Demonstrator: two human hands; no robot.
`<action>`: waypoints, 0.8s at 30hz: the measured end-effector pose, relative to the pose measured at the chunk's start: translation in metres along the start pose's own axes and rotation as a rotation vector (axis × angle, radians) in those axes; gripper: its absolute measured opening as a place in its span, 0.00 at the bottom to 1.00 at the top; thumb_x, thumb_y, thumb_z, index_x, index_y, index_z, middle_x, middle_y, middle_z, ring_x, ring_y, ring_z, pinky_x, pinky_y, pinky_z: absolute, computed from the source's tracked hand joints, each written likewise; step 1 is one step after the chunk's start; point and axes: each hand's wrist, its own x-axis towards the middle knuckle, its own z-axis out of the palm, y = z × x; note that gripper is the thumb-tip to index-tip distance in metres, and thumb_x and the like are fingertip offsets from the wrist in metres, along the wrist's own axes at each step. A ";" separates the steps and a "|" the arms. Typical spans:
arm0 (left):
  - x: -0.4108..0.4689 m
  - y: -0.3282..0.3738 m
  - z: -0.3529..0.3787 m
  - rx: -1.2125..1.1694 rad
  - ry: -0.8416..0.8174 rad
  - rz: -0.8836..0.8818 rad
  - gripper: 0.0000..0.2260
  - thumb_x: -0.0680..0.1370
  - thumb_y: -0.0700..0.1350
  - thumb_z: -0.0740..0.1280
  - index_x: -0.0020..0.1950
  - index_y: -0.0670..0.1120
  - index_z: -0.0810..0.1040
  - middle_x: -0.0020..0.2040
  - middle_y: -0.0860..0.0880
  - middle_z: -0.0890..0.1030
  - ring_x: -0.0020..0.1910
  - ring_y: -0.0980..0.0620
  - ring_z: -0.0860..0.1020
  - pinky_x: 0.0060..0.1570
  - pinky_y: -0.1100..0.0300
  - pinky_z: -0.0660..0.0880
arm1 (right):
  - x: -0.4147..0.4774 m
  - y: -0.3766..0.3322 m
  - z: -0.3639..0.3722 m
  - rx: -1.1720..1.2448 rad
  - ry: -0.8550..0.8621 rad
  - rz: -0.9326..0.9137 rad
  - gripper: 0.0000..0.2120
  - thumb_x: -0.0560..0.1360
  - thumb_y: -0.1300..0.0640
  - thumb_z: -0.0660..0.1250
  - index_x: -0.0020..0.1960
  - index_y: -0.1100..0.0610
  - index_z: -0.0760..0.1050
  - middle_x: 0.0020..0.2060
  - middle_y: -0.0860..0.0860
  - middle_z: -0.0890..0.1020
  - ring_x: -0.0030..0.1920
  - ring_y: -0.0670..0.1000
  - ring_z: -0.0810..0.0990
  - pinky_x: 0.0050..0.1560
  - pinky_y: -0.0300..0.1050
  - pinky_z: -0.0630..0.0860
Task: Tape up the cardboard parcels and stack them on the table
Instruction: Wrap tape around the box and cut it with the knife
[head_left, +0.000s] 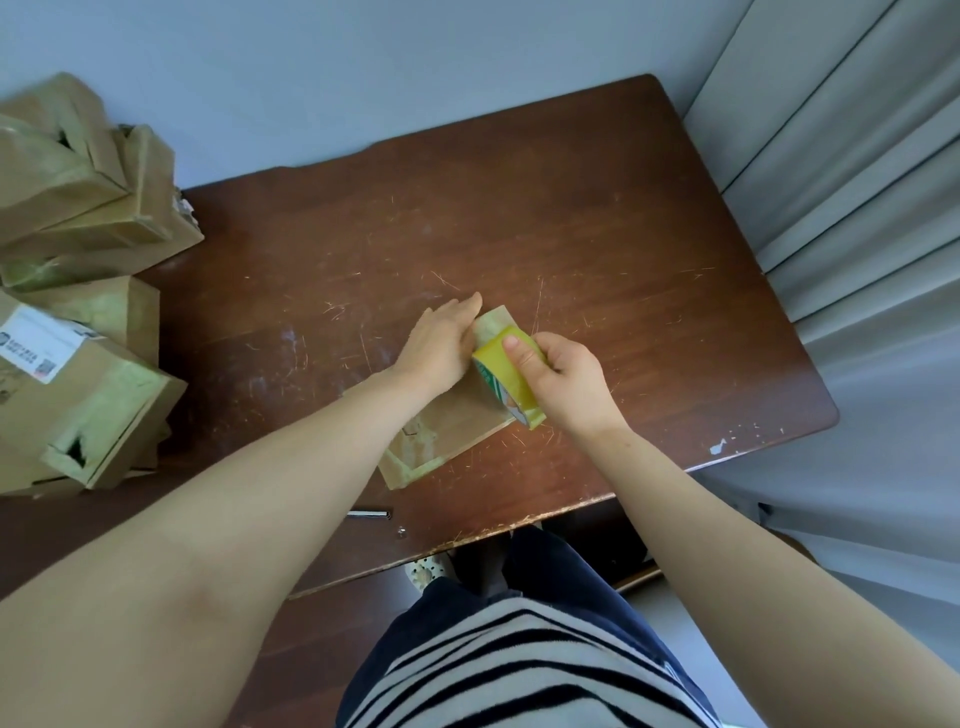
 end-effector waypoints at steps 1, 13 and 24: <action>-0.006 -0.003 0.002 -0.029 0.043 0.051 0.21 0.83 0.40 0.52 0.77 0.44 0.59 0.76 0.44 0.61 0.76 0.47 0.58 0.72 0.60 0.48 | 0.000 0.000 -0.001 0.007 0.001 0.000 0.20 0.79 0.49 0.63 0.32 0.55 0.64 0.21 0.42 0.69 0.21 0.38 0.72 0.23 0.28 0.62; -0.023 -0.017 0.001 0.361 -0.117 0.245 0.36 0.76 0.49 0.58 0.78 0.47 0.41 0.78 0.47 0.37 0.76 0.52 0.36 0.74 0.55 0.36 | 0.004 -0.003 0.000 -0.086 -0.006 -0.029 0.21 0.78 0.45 0.63 0.36 0.62 0.69 0.29 0.50 0.69 0.29 0.46 0.66 0.29 0.38 0.64; -0.042 -0.011 0.034 0.429 0.011 0.097 0.61 0.63 0.63 0.73 0.75 0.43 0.31 0.77 0.45 0.33 0.75 0.50 0.34 0.73 0.52 0.34 | -0.014 -0.006 -0.008 0.052 -0.058 0.025 0.11 0.78 0.47 0.61 0.60 0.42 0.72 0.49 0.34 0.77 0.49 0.40 0.78 0.44 0.30 0.74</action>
